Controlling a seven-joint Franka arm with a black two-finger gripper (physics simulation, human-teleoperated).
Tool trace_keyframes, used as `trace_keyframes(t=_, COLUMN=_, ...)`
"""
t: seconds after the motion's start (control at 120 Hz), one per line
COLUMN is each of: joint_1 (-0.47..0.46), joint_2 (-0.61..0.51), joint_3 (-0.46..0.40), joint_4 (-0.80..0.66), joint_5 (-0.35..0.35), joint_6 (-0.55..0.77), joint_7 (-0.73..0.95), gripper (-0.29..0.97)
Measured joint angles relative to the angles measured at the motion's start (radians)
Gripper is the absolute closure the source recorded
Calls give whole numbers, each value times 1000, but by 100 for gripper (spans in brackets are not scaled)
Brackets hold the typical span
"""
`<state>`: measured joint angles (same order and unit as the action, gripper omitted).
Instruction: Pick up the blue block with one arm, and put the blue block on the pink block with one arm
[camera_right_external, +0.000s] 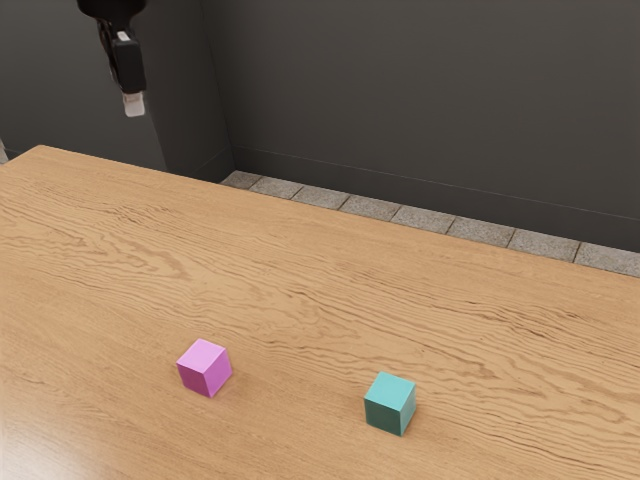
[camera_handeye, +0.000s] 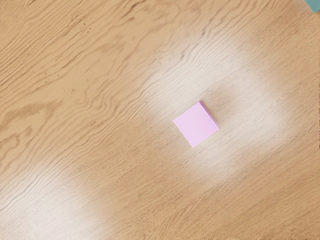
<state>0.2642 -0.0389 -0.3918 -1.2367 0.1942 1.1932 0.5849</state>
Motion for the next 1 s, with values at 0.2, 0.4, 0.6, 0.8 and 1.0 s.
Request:
trace_keyframes(t=0.2, joint_1=-69, joint_2=82, joint_3=-129, joint_4=-25, joint_5=-39, joint_6=-3, joint_7=22, gripper=0)
trace_keyframes(t=0.4, joint_1=-148, joint_2=208, joint_3=-143, joint_4=-84, joint_5=-38, joint_6=59, joint_7=22, gripper=0)
trace_keyframes(t=0.6, joint_1=-215, joint_2=291, joint_3=-144, joint_4=-188, joint_5=11, joint_6=153, joint_7=-14, gripper=0)
trace_keyframes(t=0.8, joint_1=-216, joint_2=284, joint_3=-144, joint_4=-385, joint_5=-31, joint_6=349, joint_7=-55, gripper=0)
trace_keyframes(t=1.0, joint_1=-213, joint_2=273, joint_3=-145, joint_4=-573, joint_5=-141, joint_6=602, joint_7=-119, gripper=0)
